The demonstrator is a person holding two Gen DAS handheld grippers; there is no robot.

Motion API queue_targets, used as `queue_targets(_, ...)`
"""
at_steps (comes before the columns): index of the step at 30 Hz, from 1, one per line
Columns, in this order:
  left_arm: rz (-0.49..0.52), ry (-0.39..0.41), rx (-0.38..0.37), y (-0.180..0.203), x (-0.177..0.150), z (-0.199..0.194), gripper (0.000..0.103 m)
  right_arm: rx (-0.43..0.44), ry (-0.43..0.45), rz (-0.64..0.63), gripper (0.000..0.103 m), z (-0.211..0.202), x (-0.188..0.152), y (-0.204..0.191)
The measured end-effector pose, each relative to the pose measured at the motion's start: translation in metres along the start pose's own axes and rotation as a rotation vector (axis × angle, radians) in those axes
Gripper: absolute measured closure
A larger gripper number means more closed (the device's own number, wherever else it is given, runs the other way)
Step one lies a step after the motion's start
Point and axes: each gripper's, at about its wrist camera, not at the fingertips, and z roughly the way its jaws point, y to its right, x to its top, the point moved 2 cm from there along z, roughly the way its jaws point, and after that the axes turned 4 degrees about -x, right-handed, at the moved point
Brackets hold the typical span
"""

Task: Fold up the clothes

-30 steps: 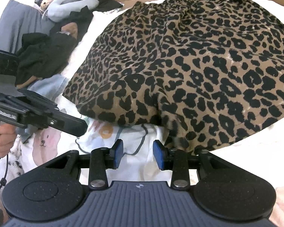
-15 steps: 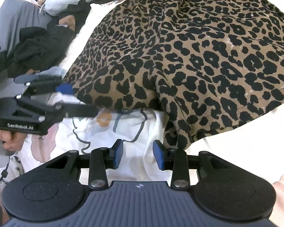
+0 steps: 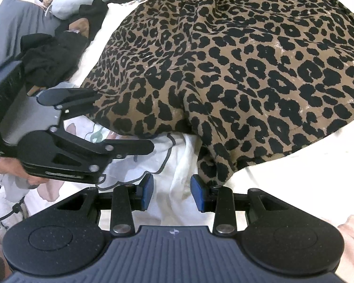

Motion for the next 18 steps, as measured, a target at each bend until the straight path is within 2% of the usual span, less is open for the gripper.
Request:
queue_targets(3,0.058,0.012,0.013,0.000,-0.001,0.003,0.058,-0.002,-0.003,0.001,0.061,0.002,0.000,0.001)
queue_targets(5,0.093,0.016,0.012,-0.001,-0.002,0.003,0.075,-0.003,-0.004,-0.001,0.061,0.003,0.000,-0.001)
queue_targets(6,0.097,0.015,0.009,-0.003,-0.002,0.002,0.088,-0.004,-0.004,-0.003,0.061,0.003,0.000,-0.001)
queue_targets(7,0.091,0.013,0.005,-0.005,-0.001,0.000,0.091,-0.004,-0.003,-0.004,0.061,0.003,0.001,-0.002)
queue_targets(11,0.009,0.018,-0.046,-0.011,0.005,-0.018,0.095,-0.004,0.005,0.000,0.061,0.003,0.004,-0.003)
queue_targets(18,-0.284,0.046,-0.152,-0.033,0.018,-0.051,0.096,0.012,0.035,0.002,0.061,-0.003,0.006,-0.004)
